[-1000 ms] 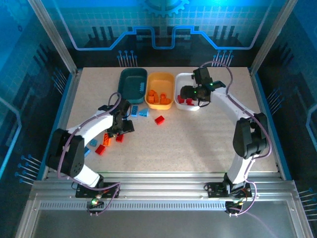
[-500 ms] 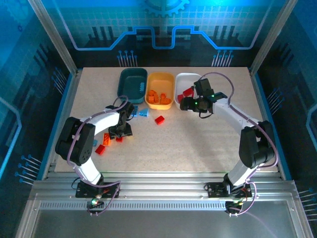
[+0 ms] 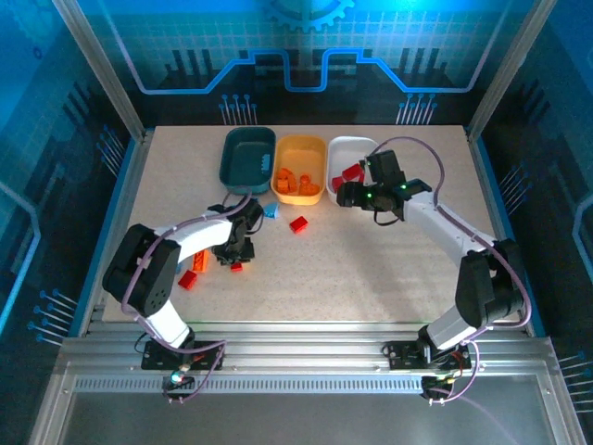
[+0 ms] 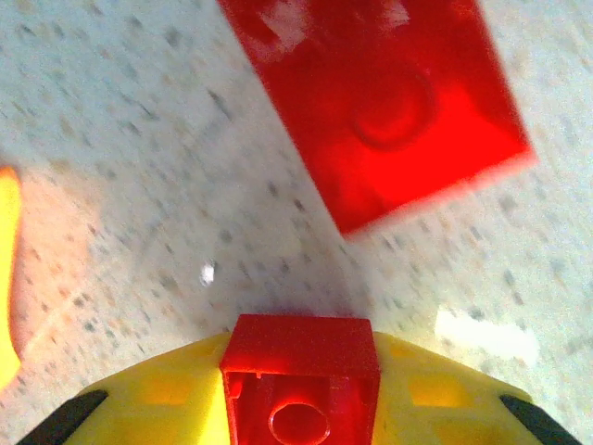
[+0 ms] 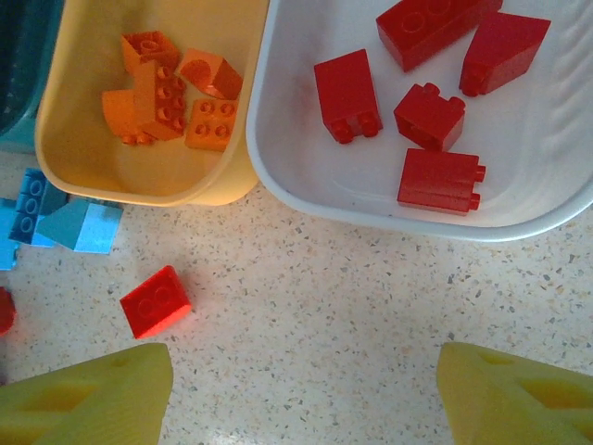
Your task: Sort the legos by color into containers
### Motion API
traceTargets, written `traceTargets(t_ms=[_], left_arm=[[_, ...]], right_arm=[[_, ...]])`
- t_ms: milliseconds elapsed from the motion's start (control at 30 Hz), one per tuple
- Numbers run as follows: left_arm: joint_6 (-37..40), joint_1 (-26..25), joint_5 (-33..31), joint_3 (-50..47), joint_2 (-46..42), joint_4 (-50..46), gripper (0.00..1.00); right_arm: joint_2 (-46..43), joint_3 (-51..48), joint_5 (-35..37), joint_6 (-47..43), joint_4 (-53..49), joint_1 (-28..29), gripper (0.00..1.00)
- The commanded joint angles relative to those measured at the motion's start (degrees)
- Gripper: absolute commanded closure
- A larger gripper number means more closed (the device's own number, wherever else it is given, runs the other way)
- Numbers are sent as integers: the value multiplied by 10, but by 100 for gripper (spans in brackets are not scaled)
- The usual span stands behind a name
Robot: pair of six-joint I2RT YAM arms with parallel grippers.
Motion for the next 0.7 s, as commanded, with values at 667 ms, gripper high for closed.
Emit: traceTargets(t_ms=[667], left_arm=[[80,-135,128,582,275,10,74]], right_arm=[[-216,-160,26,64,9,-13,0]])
